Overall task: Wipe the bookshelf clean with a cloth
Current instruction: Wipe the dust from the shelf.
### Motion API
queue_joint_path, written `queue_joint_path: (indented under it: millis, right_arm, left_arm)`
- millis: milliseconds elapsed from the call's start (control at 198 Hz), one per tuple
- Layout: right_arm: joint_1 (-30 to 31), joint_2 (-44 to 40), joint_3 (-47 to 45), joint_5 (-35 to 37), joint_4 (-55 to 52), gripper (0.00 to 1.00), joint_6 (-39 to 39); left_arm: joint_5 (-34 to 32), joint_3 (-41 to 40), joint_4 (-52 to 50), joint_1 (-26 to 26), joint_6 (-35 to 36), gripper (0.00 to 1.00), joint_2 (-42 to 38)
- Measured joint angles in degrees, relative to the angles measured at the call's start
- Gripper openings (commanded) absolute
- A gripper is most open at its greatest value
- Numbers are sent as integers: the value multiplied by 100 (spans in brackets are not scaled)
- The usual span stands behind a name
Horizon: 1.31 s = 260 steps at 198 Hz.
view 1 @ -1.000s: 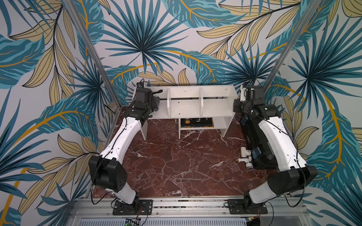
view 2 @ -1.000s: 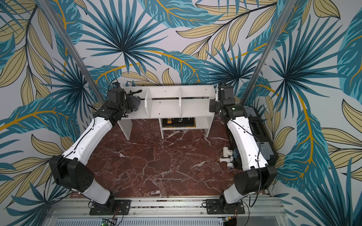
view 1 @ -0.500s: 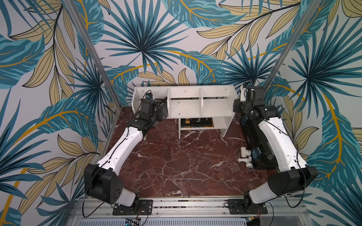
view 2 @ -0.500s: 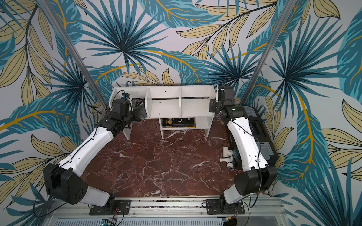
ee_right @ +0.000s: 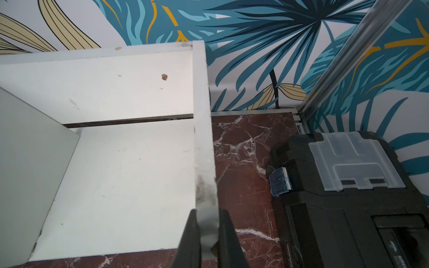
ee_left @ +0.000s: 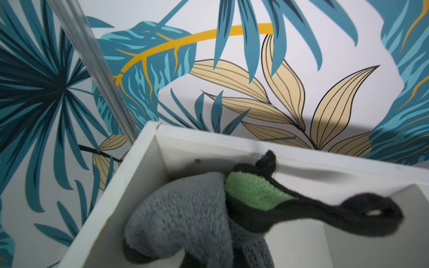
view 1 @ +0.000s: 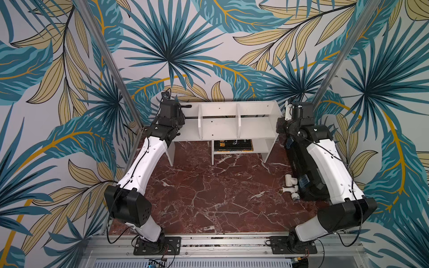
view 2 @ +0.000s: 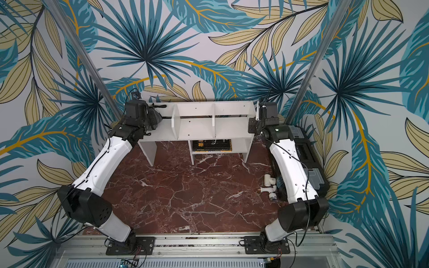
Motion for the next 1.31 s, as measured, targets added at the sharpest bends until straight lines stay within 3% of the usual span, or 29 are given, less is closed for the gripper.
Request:
queue_joint_path:
  millis: [212, 353, 771, 917, 1134, 1311]
  right_arm:
    - [-4, -26, -46, -11, 35, 0, -7]
    - [-4, -46, -85, -13, 81, 0, -20]
    - [-15, -98, -199, -48, 212, 0, -20]
    - [-15, -101, -199, -46, 210, 0, -20]
    - [-15, -111, -203, -46, 210, 0, -17]
    - [-15, -111, -203, -50, 210, 0, -15]
  left_arm:
    - [1246, 20, 518, -72, -236, 0, 109]
    - [1591, -131, 761, -214, -236, 0, 24]
    - [219, -1827, 254, -262, -83, 0, -1202]
    - [63, -1827, 96, -203, -46, 0, -1174]
    - [413, -1784, 129, -481, -87, 0, -828]
    - [531, -905, 20, -616, -160, 0, -249]
